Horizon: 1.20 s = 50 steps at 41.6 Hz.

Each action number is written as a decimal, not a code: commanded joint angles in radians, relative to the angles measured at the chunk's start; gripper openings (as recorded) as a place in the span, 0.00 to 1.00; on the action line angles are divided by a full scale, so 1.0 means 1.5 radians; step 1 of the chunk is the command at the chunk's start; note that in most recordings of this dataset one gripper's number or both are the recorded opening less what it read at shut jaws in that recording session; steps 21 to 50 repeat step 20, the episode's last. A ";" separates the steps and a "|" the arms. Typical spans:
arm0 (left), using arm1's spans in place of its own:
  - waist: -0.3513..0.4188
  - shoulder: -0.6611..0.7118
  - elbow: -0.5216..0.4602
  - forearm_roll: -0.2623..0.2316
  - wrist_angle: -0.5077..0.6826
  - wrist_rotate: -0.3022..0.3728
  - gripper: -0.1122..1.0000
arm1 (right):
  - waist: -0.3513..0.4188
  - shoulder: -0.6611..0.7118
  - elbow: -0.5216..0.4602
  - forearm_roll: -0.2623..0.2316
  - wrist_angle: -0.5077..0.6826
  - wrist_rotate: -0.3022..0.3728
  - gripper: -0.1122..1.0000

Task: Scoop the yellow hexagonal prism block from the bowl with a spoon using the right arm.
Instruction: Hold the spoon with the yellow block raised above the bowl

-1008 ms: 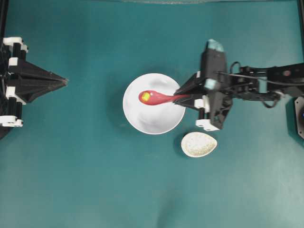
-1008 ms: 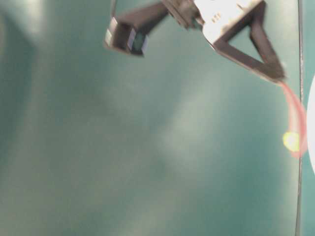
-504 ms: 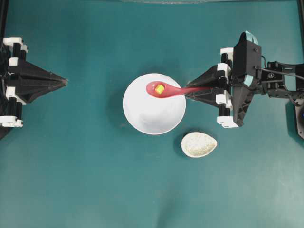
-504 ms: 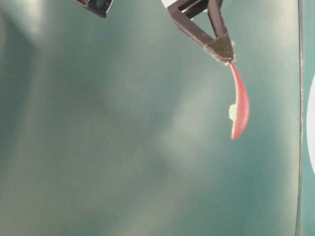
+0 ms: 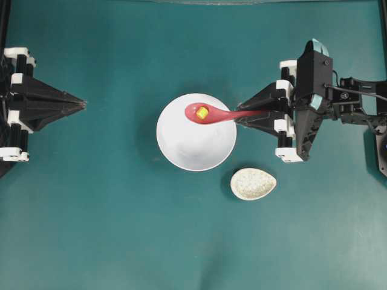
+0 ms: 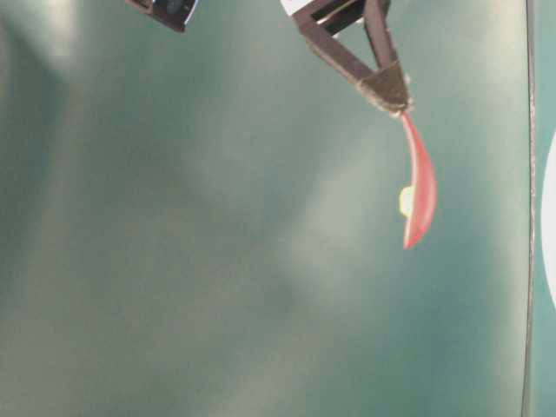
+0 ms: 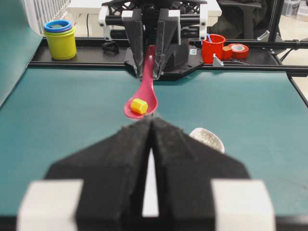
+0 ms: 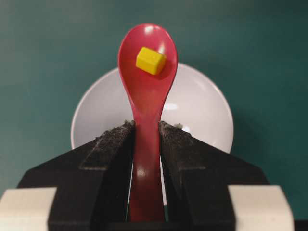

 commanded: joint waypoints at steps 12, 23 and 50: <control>0.001 0.008 -0.011 0.001 -0.001 0.001 0.10 | 0.002 -0.009 -0.021 -0.028 -0.007 -0.001 0.31; 0.001 0.008 -0.011 0.001 0.001 0.000 0.10 | 0.002 -0.009 -0.022 -0.031 -0.007 0.003 0.31; 0.001 0.008 -0.011 0.001 0.001 0.000 0.10 | 0.002 -0.009 -0.022 -0.031 -0.007 0.003 0.31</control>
